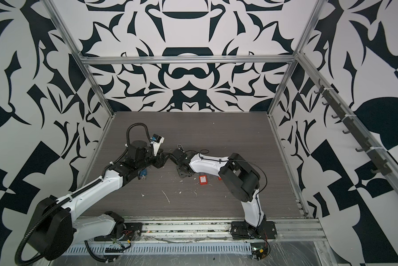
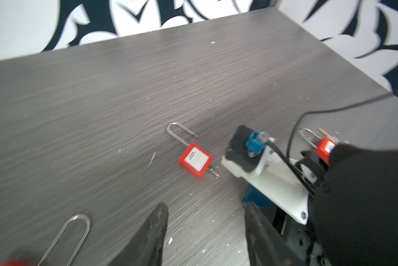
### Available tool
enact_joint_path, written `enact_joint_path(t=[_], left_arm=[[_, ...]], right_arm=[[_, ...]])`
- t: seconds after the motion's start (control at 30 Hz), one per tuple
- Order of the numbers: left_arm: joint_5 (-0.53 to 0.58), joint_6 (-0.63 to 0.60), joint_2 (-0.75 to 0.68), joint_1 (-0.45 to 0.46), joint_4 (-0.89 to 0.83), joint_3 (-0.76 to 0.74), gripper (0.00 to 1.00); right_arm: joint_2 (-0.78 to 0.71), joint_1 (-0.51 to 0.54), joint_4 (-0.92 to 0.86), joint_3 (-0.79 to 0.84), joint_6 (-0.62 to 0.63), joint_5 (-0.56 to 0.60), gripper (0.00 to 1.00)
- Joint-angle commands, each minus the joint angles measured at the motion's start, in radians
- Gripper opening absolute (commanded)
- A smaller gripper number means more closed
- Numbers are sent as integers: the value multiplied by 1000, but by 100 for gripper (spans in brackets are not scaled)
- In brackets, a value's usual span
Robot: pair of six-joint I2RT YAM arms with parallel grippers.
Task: Lock with the key
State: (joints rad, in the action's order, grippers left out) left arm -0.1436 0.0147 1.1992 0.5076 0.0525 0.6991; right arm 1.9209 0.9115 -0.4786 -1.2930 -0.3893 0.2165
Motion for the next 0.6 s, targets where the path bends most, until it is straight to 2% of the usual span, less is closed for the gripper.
enact_joint_path(t=[0.0,0.27,0.43,0.57], left_arm=[[-148,-130,-58,-4,53,-4,58],[-337,-456,-101,-4,7,-10,61],[-418,-568,-104,-3,-27,26,61],[-519,-641,-75,-4,-75,63,60]], right_arm=[[-182,-1,38,25,259,-13,25],[-402,-67,14,135,667,-306,22],[-551,-157,54,224,807,-485,21],[-633,-187,50,275,915,-533,18]])
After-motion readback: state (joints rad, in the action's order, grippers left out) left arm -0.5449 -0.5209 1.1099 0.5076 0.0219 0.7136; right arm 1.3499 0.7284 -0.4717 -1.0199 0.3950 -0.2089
